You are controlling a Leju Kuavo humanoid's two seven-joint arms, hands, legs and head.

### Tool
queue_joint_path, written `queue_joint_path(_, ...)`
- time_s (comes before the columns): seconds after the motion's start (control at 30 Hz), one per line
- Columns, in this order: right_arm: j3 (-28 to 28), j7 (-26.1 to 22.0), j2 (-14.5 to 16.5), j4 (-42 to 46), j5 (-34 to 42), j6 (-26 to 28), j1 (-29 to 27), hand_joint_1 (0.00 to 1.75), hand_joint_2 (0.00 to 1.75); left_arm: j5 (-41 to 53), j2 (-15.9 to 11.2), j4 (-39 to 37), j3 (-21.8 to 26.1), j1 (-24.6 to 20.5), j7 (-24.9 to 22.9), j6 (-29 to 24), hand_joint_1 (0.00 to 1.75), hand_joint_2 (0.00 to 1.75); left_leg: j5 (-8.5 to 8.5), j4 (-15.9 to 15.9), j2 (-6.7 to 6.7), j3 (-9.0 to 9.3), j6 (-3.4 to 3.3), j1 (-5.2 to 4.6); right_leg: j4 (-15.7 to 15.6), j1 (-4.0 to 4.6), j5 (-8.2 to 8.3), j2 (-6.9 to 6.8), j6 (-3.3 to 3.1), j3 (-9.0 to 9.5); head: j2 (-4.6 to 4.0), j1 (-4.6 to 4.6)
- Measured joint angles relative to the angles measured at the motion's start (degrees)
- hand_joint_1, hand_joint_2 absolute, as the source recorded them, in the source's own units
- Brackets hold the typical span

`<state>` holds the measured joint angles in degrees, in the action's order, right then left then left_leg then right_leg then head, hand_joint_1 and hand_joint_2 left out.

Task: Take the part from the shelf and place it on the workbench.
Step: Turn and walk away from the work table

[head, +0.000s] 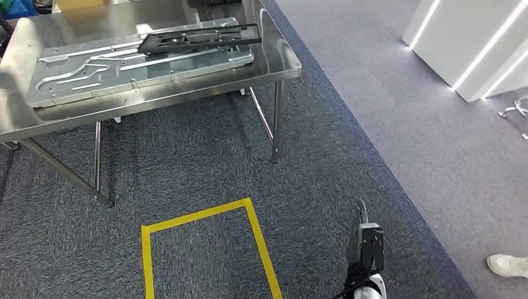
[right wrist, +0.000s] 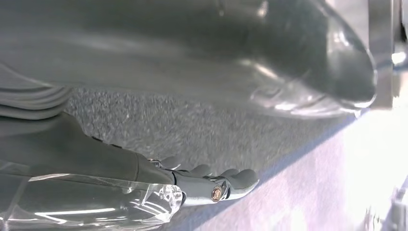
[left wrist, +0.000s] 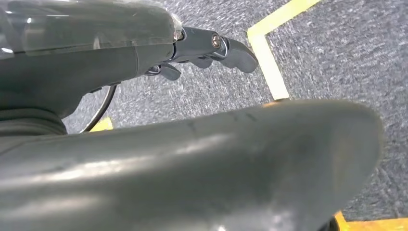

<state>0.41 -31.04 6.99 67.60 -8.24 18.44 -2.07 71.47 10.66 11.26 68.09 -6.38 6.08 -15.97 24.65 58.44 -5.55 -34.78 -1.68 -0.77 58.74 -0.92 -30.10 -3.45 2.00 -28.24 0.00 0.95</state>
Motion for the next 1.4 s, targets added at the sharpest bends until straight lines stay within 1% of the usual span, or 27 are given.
queue_joint_path(0.07,-0.06,-0.13,-0.08,-0.31,0.15,-0.13,-0.03,0.00,0.00,0.12,-0.01,0.00,-0.02,-0.06,-0.15,-0.01,0.00,0.00,-0.49,0.28,-0.57,-0.42,0.70,0.16,-1.39,0.08,-0.09,0.61,-0.99,-0.12,0.00,-0.01)
queue_joint_path(0.1,-0.10,-0.15,-0.12,-0.49,0.25,-0.21,-0.04,0.00,0.00,0.20,-0.01,0.00,-0.04,-0.06,-0.21,-0.01,0.00,0.00,0.07,0.68,0.13,-0.75,1.13,0.31,-1.50,0.01,0.40,1.04,-1.51,-0.57,0.00,0.01)
queue_joint_path(0.17,-0.13,-0.19,-0.14,-0.80,0.41,-0.27,0.18,0.00,0.00,0.45,-0.03,0.00,-0.18,0.10,-0.24,-0.03,0.00,0.00,3.84,4.31,2.84,-2.11,1.93,0.69,-1.72,-0.24,1.55,1.85,-2.47,-1.77,0.00,0.04)
queue_joint_path(0.23,-0.11,-0.21,-0.14,-0.95,0.49,-0.32,0.41,0.00,0.00,0.85,-0.03,0.00,-0.46,0.35,-0.26,-0.08,0.00,0.00,8.62,11.24,4.75,-4.00,2.32,0.92,-1.69,-0.21,2.70,2.84,-2.83,-3.20,0.00,0.06)
queue_joint_path(0.27,-0.10,-0.21,-0.13,-1.03,0.51,-0.34,0.43,0.00,0.00,1.04,-0.03,0.00,-0.65,0.42,-0.29,-0.11,0.00,0.00,9.63,14.26,4.98,-4.58,2.40,0.98,-1.66,-0.20,3.27,3.41,-2.79,-3.91,0.00,0.06)
queue_joint_path(0.3,-0.11,-0.21,-0.13,-1.14,0.54,-0.35,0.41,0.00,0.00,1.18,-0.03,0.00,-0.82,0.44,-0.34,-0.13,0.00,0.00,9.34,15.79,5.06,-4.46,2.43,1.04,-1.62,-0.21,3.84,3.98,-2.69,-4.62,0.00,0.06)
queue_joint_path(0.33,-0.13,-0.21,-0.13,-1.23,0.56,-0.33,0.39,0.00,0.00,1.23,-0.03,0.00,-0.99,0.44,-0.44,-0.14,0.00,0.00,8.00,15.40,5.13,-3.44,2.41,1.11,-1.56,-0.24,4.38,4.56,-2.54,-5.29,0.00,0.06)
queue_joint_path(0.4,-0.13,-0.21,-0.13,-1.33,0.57,-0.29,0.39,0.00,0.00,1.21,-0.03,0.00,-1.21,0.41,-0.71,-0.17,0.00,0.00,4.89,8.91,6.24,1.39,2.19,1.32,-1.43,-0.36,5.35,5.77,-2.09,-6.39,0.00,0.06)
queue_joint_path(0.47,-0.09,-0.20,-0.11,-1.33,0.54,-0.27,0.45,0.00,0.00,1.14,-0.03,0.00,-1.30,0.40,-0.91,-0.29,0.00,0.00,4.61,0.83,8.28,6.59,1.75,1.43,-1.30,-0.36,6.24,6.87,-1.44,-7.13,0.00,0.05)
queue_joint_path(0.5,-0.07,-0.19,-0.11,-1.34,0.52,-0.30,0.48,0.00,0.00,1.09,-0.02,0.00,-1.32,0.40,-0.93,-0.37,0.00,0.00,5.14,-1.44,8.93,7.88,1.56,1.39,-1.31,-0.37,6.68,7.34,-1.05,-7.41,0.00,0.04)
queue_joint_path(0.57,-0.05,-0.18,-0.14,-1.46,0.50,-0.39,0.44,0.00,0.00,1.00,0.01,0.00,-1.33,0.41,-0.93,-0.48,0.00,0.00,5.33,-2.62,8.40,8.13,1.02,1.31,-1.43,-0.37,7.47,8.12,-0.19,-7.89,0.00,0.01)
queue_joint_path(0.63,-0.06,-0.21,-0.22,-1.75,0.57,-0.42,0.36,0.00,0.00,0.97,0.03,0.00,-1.34,0.42,-0.86,-0.58,0.00,0.00,4.63,-2.83,7.16,7.70,0.04,1.35,-0.13,-0.38,6.46,6.87,0.34,-8.76,0.00,-0.06)
queue_joint_path(0.67,-0.06,-0.26,-0.26,-1.96,0.66,-0.37,0.38,0.00,0.00,0.99,0.04,0.00,-1.34,0.47,-0.83,-0.62,0.00,0.00,4.26,-2.96,6.45,7.42,-0.47,1.36,2.20,-0.40,4.74,5.74,0.45,-9.77,0.00,-0.14)
queue_joint_path(0.73,-0.05,-0.47,-0.27,-2.40,0.88,-0.16,0.38,0.00,0.00,1.08,0.02,0.00,-1.34,0.65,-0.80,-0.67,0.00,0.00,3.74,-2.90,5.02,6.71,-1.04,0.97,10.02,-0.39,0.09,4.13,0.60,-12.82,0.01,-0.27)
queue_joint_path(0.8,-0.06,-0.72,-0.28,-2.92,1.11,0.22,0.22,0.00,0.00,1.22,0.02,0.00,-1.36,0.88,-0.89,-0.67,0.00,0.00,3.40,-2.72,3.63,6.02,-1.17,0.61,15.46,-0.38,-2.19,3.91,0.67,-14.33,0.01,-0.27)
queue_joint_path(0.83,-0.09,-0.79,-0.30,-3.18,1.25,0.45,0.15,0.00,0.00,1.33,0.02,0.00,-1.38,0.94,-0.96,-0.66,0.00,0.00,3.31,-2.58,3.00,5.75,-1.17,0.48,14.91,-0.36,-1.73,3.79,0.58,-13.36,0.00,-0.27)
queue_joint_path(0.87,-0.14,-0.83,-0.33,-3.41,1.39,0.69,0.13,0.00,0.00,1.45,0.01,0.00,-1.41,0.96,-1.04,-0.66,0.00,0.00,3.28,-2.40,2.41,5.55,-1.15,0.38,12.07,-0.31,-0.47,3.48,0.39,-11.18,0.00,-0.27)
queue_joint_path(0.93,-0.28,-0.87,-0.40,-3.78,1.68,1.14,0.28,0.00,0.00,1.75,0.01,0.00,-1.55,0.92,-1.23,-0.64,0.00,0.00,3.42,-1.88,1.34,5.31,-0.92,0.13,3.74,0.15,1.91,1.45,-0.35,-5.69,0.00,-0.27)
queue_joint_path(1.0,-0.43,-0.92,-0.44,-4.11,1.87,1.52,0.49,0.00,0.00,2.04,0.00,0.00,-1.74,0.90,-1.41,-0.64,0.00,0.00,3.56,-1.48,0.46,5.17,-0.45,-0.09,-0.76,0.72,2.58,0.01,-1.10,-3.18,0.00,-0.25)
queue_joint_path(1.07,-0.64,-0.97,-0.52,-4.60,2.04,1.85,0.50,0.00,0.00,2.23,-0.01,0.00,-1.97,0.87,-1.51,-0.65,0.00,0.00,3.53,-1.40,-0.36,5.14,0.06,-0.16,-1.13,0.84,2.77,0.69,-1.63,-3.44,0.00,-0.22)
queue_joint_path(1.13,-0.90,-1.01,-0.63,-5.23,2.22,2.13,0.47,0.00,0.00,2.28,-0.02,0.00,-2.23,0.84,-1.52,-0.67,0.00,0.00,4.56,-0.38,0.70,4.74,0.76,-0.02,-1.40,0.51,3.26,1.57,-2.21,-3.72,0.00,-0.20)
queue_joint_path(1.17,-0.99,-1.10,-0.65,-5.62,2.31,2.22,0.57,0.00,0.00,2.28,-0.03,0.00,-2.33,0.89,-1.51,-0.68,0.00,0.00,6.04,1.53,1.93,3.97,1.11,0.12,-1.54,0.30,3.54,2.04,-2.53,-3.89,0.00,-0.18)
queue_joint_path(1.23,-1.10,-1.47,-0.66,-6.82,2.55,2.28,0.87,0.00,0.00,2.27,-0.03,0.00,-2.40,1.12,-1.48,-0.71,0.00,0.00,10.14,8.38,4.37,1.15,1.61,0.52,-1.54,0.23,3.94,3.04,-2.89,-4.40,0.00,-0.14)
queue_joint_path(1.27,-1.22,-1.67,-0.67,-7.72,2.73,2.27,1.04,0.00,0.00,2.26,-0.03,0.00,-2.40,1.24,-1.47,-0.74,0.00,0.00,11.73,12.07,4.81,-0.35,1.76,0.69,-1.50,0.23,4.12,3.64,-2.95,-4.65,0.00,-0.15)
queue_joint_path(1.3,-1.43,-1.81,-0.68,-8.86,2.92,2.24,1.23,0.00,0.00,2.26,-0.03,0.00,-2.42,1.33,-1.47,-0.78,0.00,0.00,12.30,14.35,4.99,-1.24,1.85,0.81,-1.44,0.24,4.27,4.28,-2.91,-4.87,0.00,-0.15)
queue_joint_path(1.33,-1.74,-1.87,-0.72,-10.28,3.15,2.19,1.54,0.00,0.00,2.26,-0.03,0.00,-2.43,1.37,-1.50,-0.81,0.00,0.00,11.72,14.58,5.05,-1.21,1.89,0.93,-1.36,0.23,4.40,4.94,-2.82,-5.04,0.00,-0.15)
queue_joint_path(1.4,-2.62,-2.31,-0.91,-14.26,3.73,1.98,2.81,0.00,0.00,2.29,-0.04,0.00,-2.50,1.35,-1.63,-0.84,0.00,0.00,7.93,8.74,5.75,1.82,1.77,1.17,-1.15,0.18,4.61,6.30,-2.54,-5.21,0.00,-0.14)
